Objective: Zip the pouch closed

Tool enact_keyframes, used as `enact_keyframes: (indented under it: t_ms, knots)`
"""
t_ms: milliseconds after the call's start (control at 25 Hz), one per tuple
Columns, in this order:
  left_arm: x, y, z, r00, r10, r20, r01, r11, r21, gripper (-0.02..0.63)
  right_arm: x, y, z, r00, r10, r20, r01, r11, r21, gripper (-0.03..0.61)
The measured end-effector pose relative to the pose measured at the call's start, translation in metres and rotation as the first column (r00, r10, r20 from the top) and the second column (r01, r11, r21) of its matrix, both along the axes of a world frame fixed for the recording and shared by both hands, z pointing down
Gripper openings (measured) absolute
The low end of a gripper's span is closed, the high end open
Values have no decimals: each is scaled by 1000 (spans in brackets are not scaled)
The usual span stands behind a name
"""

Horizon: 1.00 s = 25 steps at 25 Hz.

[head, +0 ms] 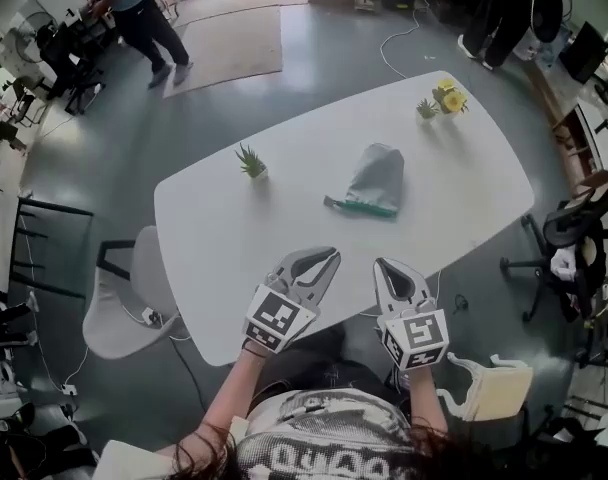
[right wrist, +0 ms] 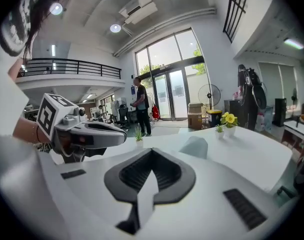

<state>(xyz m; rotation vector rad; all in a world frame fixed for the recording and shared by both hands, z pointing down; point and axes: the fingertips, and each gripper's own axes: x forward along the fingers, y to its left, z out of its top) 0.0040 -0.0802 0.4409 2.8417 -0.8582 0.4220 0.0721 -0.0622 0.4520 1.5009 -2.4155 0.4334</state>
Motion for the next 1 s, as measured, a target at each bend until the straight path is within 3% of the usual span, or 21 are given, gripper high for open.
enact_keyframes:
  t_ms: [440,560,1000]
  knots:
    - [-32,-74,53,999,-30,36,32,998,-49,23,-26,-67,51,994,-106,-11,104,988,-116,2]
    - [-35,-85,68,998,-10,55,13,997,-70,112,-32,-81,59,992,-122,-7,120,984,-133,2]
    - [-34,-126,117,994,21,107,-5,990,-141,115,-28,-88,75,987,-159,-9,154,969,-192,2]
